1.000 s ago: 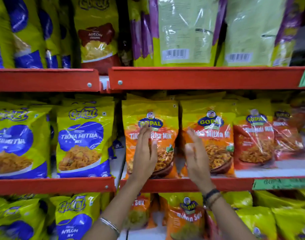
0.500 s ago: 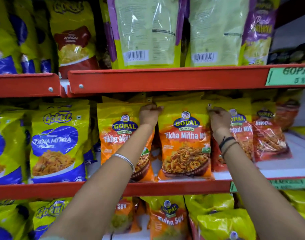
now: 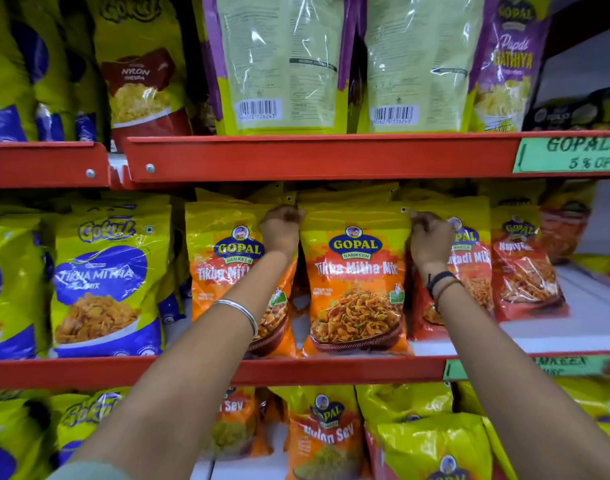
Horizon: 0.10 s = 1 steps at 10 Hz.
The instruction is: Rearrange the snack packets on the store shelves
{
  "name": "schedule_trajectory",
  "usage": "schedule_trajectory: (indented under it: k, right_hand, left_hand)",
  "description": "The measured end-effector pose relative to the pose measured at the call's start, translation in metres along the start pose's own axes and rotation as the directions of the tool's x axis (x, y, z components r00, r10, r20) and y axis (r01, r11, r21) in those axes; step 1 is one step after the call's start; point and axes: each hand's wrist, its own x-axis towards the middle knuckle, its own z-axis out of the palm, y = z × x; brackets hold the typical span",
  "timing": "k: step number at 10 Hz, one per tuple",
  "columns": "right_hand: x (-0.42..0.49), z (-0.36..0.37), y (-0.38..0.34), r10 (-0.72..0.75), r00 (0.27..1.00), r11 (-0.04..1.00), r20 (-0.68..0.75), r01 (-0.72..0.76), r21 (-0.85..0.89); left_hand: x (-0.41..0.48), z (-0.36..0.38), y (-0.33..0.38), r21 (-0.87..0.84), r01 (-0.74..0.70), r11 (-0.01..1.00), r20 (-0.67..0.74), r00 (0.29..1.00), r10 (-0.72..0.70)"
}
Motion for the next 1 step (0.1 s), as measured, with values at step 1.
schedule_trajectory:
  k: [1]
  right_hand:
    - [-0.0308, -0.0133, -0.0130, -0.071, 0.994, 0.997, -0.080, 0.069, -0.028]
  left_hand:
    - [-0.0285, -0.0257, 0.0095, 0.092, -0.179, 0.980, -0.048, 0.982, 0.184]
